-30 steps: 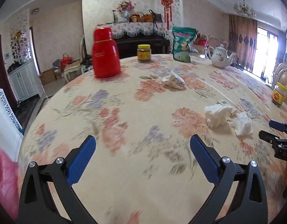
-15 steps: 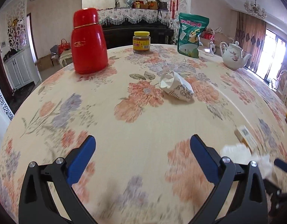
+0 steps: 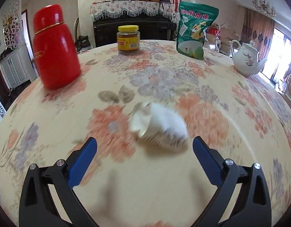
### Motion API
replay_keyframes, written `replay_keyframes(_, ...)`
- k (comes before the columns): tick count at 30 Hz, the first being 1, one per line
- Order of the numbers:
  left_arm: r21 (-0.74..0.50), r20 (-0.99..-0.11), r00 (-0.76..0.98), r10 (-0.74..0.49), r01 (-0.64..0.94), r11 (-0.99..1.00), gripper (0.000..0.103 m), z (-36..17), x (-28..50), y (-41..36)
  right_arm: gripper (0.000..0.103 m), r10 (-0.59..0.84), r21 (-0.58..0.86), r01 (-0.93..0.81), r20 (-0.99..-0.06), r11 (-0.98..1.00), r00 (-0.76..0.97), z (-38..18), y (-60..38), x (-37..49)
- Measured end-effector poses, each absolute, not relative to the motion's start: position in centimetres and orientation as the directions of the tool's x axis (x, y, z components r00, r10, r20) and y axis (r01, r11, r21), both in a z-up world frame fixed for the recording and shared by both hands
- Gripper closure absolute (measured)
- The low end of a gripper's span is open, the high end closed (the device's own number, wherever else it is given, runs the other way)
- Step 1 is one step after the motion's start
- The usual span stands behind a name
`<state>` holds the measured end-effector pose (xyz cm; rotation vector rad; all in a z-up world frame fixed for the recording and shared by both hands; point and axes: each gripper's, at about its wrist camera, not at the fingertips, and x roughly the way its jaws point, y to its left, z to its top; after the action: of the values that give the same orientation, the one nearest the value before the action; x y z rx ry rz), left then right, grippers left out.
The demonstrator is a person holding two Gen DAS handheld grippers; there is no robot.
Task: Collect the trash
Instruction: 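Grasp the white paper cup with the left tool while the right grasps a tissue, then carry the paper cup and tissue to the pink bin and open both tools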
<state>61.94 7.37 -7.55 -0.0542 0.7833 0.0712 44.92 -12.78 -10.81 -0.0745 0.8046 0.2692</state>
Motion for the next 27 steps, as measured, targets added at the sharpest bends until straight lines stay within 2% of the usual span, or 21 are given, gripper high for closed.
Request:
replay_keyframes(6, 0.081, -0.756, 0.644, 0.114, -0.08, 0.993, 0.007, -9.7, 66.9, 4.5, 0.091, 0.206, 0.025, -0.272, -0.72, 0.962, 0.663, -10.8, -12.5, 44.9)
replay_keyframes(8, 0.086, -0.774, 0.624, 0.112, -0.071, 0.994, 0.024, -10.5, 67.3, 4.4, 0.091, 0.207, 0.026, -0.273, -0.72, 0.962, 0.663, -10.8, -12.6, 44.9)
replay_keyframes(11, 0.044, -0.757, 0.649, 0.07, -0.056, 0.997, 0.026, -10.3, 66.3, 4.8, 0.091, 0.209, 0.029, -0.273, -0.72, 0.962, 0.661, -10.9, -12.6, 44.9)
replay_keyframes(18, 0.06, -0.698, 0.715, 0.037, 0.007, 0.998, 0.026, -9.0, 59.2, 5.4, 0.091, 0.206, 0.022, -0.272, -0.714, 0.962, 0.669, -10.7, -12.6, 44.9)
replay_keyframes(27, 0.055, -0.653, 0.755, 0.05, -0.018, 0.998, 0.026, -7.3, 45.2, 9.4, 0.091, 0.182, 0.002, -0.251, -0.698, 0.968, 0.693, -10.4, -12.6, 44.4)
